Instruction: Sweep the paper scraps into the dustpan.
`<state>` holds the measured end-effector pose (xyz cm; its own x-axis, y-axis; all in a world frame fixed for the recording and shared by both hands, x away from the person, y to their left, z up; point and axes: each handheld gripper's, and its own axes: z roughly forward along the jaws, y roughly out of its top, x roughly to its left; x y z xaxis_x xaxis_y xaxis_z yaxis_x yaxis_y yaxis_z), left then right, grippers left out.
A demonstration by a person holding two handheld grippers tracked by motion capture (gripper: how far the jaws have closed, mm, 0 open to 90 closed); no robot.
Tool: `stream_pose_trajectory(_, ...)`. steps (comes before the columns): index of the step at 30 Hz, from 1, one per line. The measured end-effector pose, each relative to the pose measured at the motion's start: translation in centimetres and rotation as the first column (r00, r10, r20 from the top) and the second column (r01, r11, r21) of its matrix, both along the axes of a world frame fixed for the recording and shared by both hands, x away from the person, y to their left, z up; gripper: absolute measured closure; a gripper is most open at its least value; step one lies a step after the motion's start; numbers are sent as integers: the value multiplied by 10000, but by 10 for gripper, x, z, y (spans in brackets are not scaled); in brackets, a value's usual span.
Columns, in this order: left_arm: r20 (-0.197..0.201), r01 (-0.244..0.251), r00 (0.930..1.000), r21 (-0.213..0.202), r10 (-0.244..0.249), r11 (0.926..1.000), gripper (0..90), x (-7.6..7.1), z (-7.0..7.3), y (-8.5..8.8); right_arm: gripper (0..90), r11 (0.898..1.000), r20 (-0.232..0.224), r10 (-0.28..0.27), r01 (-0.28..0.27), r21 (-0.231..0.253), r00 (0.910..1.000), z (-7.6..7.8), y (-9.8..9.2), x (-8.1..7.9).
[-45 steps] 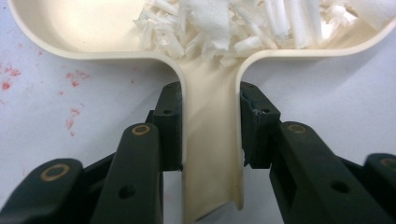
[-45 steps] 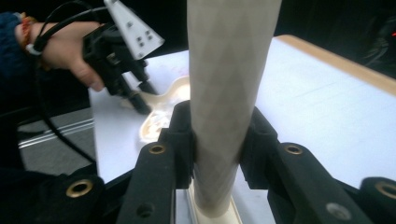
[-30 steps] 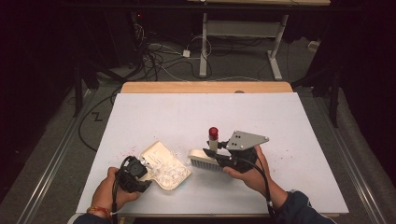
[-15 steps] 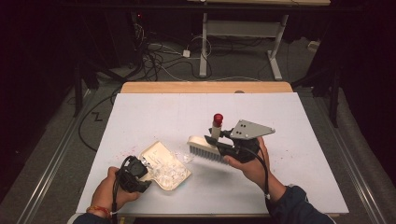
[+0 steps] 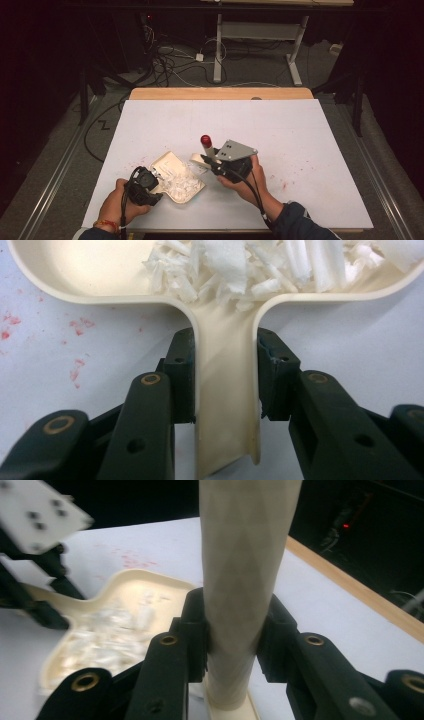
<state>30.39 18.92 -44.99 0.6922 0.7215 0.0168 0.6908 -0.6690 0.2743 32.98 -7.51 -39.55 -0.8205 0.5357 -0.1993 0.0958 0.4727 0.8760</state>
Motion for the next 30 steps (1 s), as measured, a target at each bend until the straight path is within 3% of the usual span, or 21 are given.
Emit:
stream_pose_trajectory(6,-23,-6,10000,-68,6,10000,632,0,0,2,713,9963,-274,833,-826,236,9961,1,20,-12)
stream_pose_trajectory(11,-30,-74,10000,-154,74,9999,632,-1,-1,3,713,9886,-468,1308,-1268,808,9903,9,20,-12)
stream_pose_trajectory(14,-67,-61,10000,-132,60,9999,633,-1,-1,4,713,9871,-267,1308,-1277,969,9910,13,17,-9)
stream_pose_trajectory(19,-81,-72,9999,-196,70,9998,632,-1,-1,5,712,9843,53,1050,-1047,1418,9945,24,11,5)
stream_pose_trajectory(27,-96,-143,9999,-312,140,9994,632,-1,-2,6,712,9955,763,-65,-8,945,9971,20,16,40)
stream_pose_trajectory(30,-112,-156,9998,-341,152,9993,632,-1,-2,6,712,9970,903,-159,89,768,9958,12,22,51)
